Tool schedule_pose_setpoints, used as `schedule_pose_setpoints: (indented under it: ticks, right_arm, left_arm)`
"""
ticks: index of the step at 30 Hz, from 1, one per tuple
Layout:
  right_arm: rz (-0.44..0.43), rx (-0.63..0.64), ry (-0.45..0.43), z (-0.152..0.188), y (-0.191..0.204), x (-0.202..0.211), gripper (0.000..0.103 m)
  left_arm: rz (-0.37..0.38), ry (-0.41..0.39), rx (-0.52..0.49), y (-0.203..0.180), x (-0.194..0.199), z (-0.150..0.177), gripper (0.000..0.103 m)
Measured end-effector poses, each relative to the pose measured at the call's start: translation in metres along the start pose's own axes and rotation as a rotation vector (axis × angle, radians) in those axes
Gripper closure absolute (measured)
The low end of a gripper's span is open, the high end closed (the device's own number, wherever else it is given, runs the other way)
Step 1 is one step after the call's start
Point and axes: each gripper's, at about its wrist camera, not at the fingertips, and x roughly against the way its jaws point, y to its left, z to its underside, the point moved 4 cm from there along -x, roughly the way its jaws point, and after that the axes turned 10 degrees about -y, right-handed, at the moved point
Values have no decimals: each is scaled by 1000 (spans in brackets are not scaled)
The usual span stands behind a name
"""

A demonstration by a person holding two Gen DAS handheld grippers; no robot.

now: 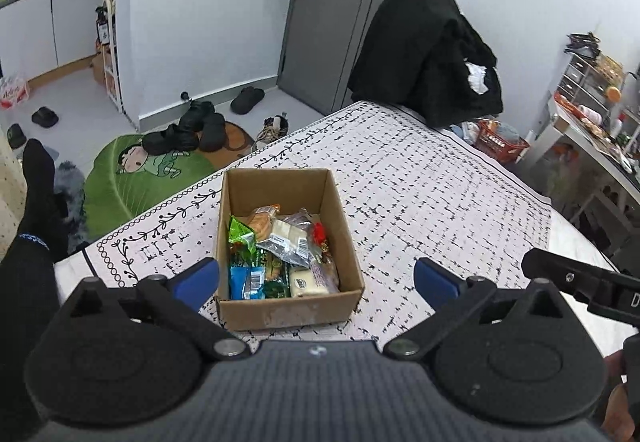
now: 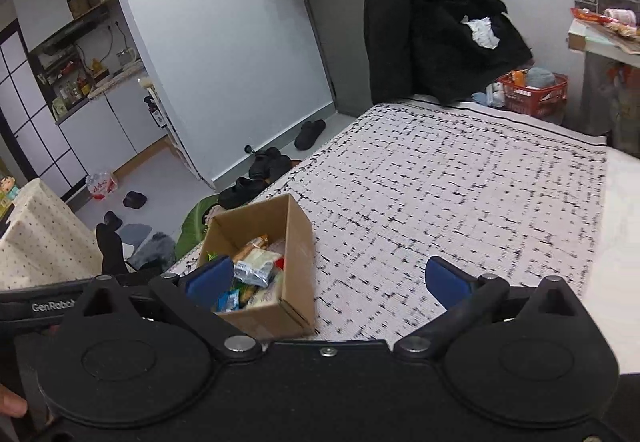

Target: Organize snacks

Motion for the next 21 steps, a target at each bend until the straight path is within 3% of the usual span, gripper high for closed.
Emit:
schedule_pose_setpoints:
  ticks: [10, 21]
  right_arm:
    - [30, 30, 7, 12, -2, 51, 0]
    - [45, 77, -49, 23, 11, 106, 0]
  left_arm:
    - [21, -6, -79, -12, 51, 15, 0]
    - [41, -56, -118, -14, 109, 31, 0]
